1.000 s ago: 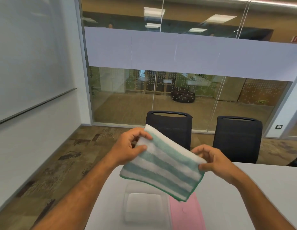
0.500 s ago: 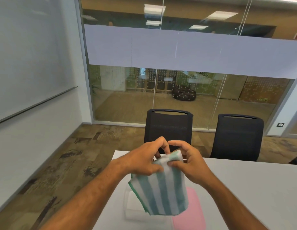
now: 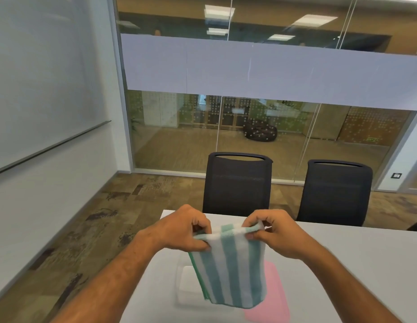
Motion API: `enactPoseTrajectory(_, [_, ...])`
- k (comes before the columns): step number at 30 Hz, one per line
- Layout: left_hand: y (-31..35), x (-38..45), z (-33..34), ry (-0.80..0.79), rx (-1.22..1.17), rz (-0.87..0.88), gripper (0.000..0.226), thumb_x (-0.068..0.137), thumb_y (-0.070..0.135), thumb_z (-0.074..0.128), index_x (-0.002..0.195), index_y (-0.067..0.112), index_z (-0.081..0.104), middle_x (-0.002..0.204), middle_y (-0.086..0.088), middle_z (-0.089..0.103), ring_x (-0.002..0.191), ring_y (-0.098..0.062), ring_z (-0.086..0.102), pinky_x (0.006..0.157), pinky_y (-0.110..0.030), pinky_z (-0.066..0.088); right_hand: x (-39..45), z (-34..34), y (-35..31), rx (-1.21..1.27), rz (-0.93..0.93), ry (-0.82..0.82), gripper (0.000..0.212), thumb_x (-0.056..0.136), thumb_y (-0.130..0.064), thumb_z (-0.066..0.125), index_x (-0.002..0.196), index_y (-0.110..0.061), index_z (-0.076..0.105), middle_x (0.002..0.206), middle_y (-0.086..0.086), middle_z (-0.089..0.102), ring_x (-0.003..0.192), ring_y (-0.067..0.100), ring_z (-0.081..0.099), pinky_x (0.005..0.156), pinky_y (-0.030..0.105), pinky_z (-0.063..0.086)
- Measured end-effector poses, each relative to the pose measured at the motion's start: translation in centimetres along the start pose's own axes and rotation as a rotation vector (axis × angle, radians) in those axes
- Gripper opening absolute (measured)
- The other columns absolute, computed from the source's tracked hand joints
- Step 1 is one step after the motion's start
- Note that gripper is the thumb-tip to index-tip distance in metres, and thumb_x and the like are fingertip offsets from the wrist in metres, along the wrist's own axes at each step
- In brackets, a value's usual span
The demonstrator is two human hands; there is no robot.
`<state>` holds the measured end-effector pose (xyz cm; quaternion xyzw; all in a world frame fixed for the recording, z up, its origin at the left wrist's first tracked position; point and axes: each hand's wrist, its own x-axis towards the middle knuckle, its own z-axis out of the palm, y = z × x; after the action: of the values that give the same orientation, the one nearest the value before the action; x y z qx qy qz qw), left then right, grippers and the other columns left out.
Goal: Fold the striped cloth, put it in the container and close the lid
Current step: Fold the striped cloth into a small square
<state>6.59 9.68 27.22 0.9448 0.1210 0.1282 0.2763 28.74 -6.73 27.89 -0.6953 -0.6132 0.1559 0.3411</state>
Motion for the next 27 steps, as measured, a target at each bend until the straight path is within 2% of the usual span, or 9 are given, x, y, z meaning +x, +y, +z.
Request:
enactPoseTrajectory(6, [-0.6,-0.1,-0.4,0.085,-0.006,0.014,0.024,0.075,0.040,0.084,0.082,0.018,0.079,0.087,0.004,0.074,0.079,-0.015,0.069,0.069,-0.033,0.064,-0.1,-1.8,-0.9,-0.156,0.030,-0.052,0.012,0.080,-0.028,0.079,0.081,-0.037,0.071,0.093,-0.017,0.067,0.089,0.011,0.065,0.075,0.021,0.060])
enactPoseTrajectory(9, [-0.7,-0.1,-0.6,0.125,-0.016,0.059,0.017,0.073,0.035,0.086,0.081,0.023,0.078,0.082,0.010,0.074,0.075,-0.011,0.068,0.066,-0.025,0.061,-0.3,-2.3,-1.0,-0.172,0.061,-0.035,0.009,0.077,-0.031,0.081,0.080,-0.035,0.072,0.091,-0.016,0.068,0.086,0.011,0.066,0.075,0.022,0.061])
enactPoseTrajectory(12, [-0.7,0.0,-0.6,0.173,-0.018,0.105,0.011,0.075,0.025,0.082,0.082,0.028,0.074,0.080,0.017,0.068,0.073,-0.006,0.064,0.063,-0.014,0.052,-0.4,-2.4,-0.8,-0.114,0.074,0.007,0.013,0.075,-0.027,0.083,0.073,-0.033,0.071,0.086,-0.014,0.070,0.084,0.012,0.067,0.072,0.024,0.062])
enactPoseTrajectory(15, [-0.7,0.0,-0.4,0.268,-0.198,0.074,0.017,0.078,0.019,0.078,0.089,0.026,0.066,0.084,0.011,0.067,0.074,-0.010,0.062,0.062,-0.021,0.053,-0.6,-2.3,-0.4,0.129,0.070,0.090,0.021,0.073,-0.014,0.085,0.077,-0.024,0.066,0.081,-0.008,0.071,0.079,0.015,0.068,0.070,0.028,0.063])
enactPoseTrajectory(18, [0.1,0.3,0.0,0.418,-0.424,0.060,0.029,0.079,0.012,0.076,0.102,0.025,0.062,0.089,0.007,0.064,0.076,-0.010,0.060,0.064,-0.023,0.052,-0.7,-1.9,0.0,0.543,0.046,0.135,0.034,0.070,-0.003,0.084,0.093,-0.018,0.063,0.077,0.002,0.067,0.074,0.017,0.065,0.065,0.027,0.059])
enactPoseTrajectory(20, [0.8,0.7,0.2,0.510,-0.586,0.068,0.037,0.079,0.007,0.076,0.108,0.024,0.060,0.088,0.000,0.064,0.075,-0.012,0.061,0.064,-0.023,0.053,-0.6,-1.4,0.5,0.788,0.061,0.134,0.045,0.065,-0.006,0.084,0.104,-0.014,0.063,0.078,0.002,0.066,0.080,0.021,0.064,0.066,0.030,0.058])
enactPoseTrajectory(22, [1.4,1.0,0.4,0.569,-0.679,0.066,0.040,0.080,0.008,0.076,0.111,0.026,0.059,0.092,-0.005,0.066,0.075,-0.013,0.063,0.064,-0.023,0.055,-0.5,-0.7,1.0,0.927,0.083,0.104,0.056,0.065,-0.009,0.088,0.115,-0.013,0.062,0.089,0.004,0.067,0.091,0.027,0.064,0.073,0.039,0.059])
enactPoseTrajectory(25, [1.9,1.6,0.6,0.627,-0.752,0.057,0.041,0.079,0.011,0.075,0.112,0.029,0.059,0.092,0.002,0.067,0.075,-0.011,0.063,0.064,-0.021,0.054,-0.5,0.7,1.6,1.013,0.073,0.012,0.060,0.069,-0.018,0.082,0.125,-0.011,0.060,0.113,0.013,0.065,0.105,0.032,0.065,0.082,0.048,0.058])
enactPoseTrajectory(27, [2.0,1.9,0.7,0.645,-0.814,0.056,0.043,0.079,0.007,0.076,0.114,0.025,0.059,0.091,0.003,0.069,0.075,-0.011,0.064,0.064,-0.020,0.054,-0.7,1.9,1.6,1.035,0.078,-0.056,0.060,0.070,-0.026,0.085,0.123,-0.010,0.062,0.115,0.015,0.066,0.108,0.032,0.065,0.085,0.047,0.056])
